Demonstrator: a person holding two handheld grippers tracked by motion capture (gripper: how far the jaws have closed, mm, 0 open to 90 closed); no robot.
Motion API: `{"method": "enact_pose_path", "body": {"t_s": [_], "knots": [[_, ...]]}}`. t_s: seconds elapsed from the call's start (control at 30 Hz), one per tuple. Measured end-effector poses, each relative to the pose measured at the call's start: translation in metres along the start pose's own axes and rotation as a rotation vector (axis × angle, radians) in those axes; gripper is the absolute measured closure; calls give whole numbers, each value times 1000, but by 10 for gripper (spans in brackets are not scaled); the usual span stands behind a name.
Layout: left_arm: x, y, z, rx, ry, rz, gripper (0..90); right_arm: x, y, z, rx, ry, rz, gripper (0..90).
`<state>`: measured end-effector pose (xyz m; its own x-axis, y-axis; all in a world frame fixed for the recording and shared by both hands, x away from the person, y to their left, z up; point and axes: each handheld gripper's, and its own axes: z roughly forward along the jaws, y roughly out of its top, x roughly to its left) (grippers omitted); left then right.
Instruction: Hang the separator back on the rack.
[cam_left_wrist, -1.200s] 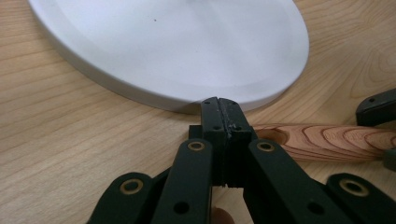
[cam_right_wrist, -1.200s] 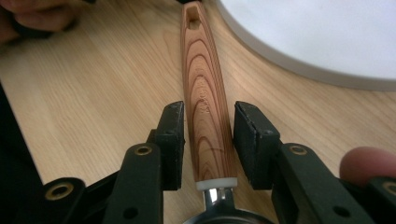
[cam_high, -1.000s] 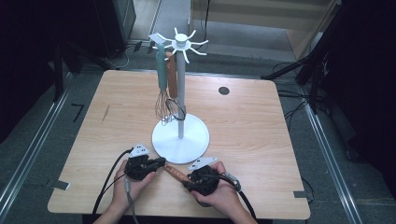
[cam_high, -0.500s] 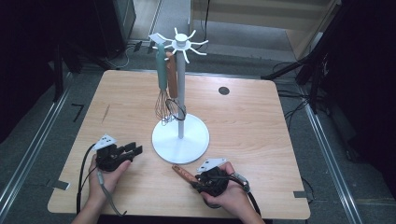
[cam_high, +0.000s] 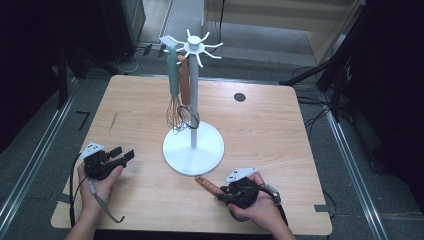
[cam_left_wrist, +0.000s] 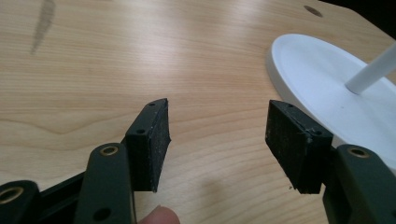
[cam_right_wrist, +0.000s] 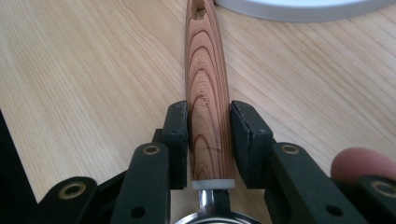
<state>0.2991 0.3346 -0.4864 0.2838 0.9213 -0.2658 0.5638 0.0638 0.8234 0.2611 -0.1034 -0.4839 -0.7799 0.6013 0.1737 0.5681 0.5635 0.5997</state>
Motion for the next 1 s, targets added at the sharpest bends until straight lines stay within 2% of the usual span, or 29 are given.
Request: {"method": "enact_pose_path", "body": {"t_s": [0.2, 0.3, 0.4, 0.47, 0.63, 0.77, 0.9, 1.0], "knots": [[6, 1, -2, -18, 25, -19, 394, -12, -5, -8, 8, -17, 29, 707], [9, 2, -4, -25, 38, -25, 392, -22, -9, -13, 5, -36, 71, 707], [12, 2, -5, -34, 49, -31, 390, -34, -12, -17, -8, -95, 102, 709], [13, 2, -5, -39, 54, -29, 390, -42, -13, -20, -17, -129, 142, 711], [17, 3, -6, -58, 67, -33, 393, -58, -15, -24, -38, -169, 221, 711], [17, 3, -6, -65, 62, -35, 396, -66, -14, -26, -38, -217, 273, 711], [17, 3, -6, -66, 54, -31, 387, -72, -12, -28, -19, -268, 303, 708], [15, 3, -6, -73, 65, -21, 357, -73, -10, -28, 0, -276, 322, 692]]}}
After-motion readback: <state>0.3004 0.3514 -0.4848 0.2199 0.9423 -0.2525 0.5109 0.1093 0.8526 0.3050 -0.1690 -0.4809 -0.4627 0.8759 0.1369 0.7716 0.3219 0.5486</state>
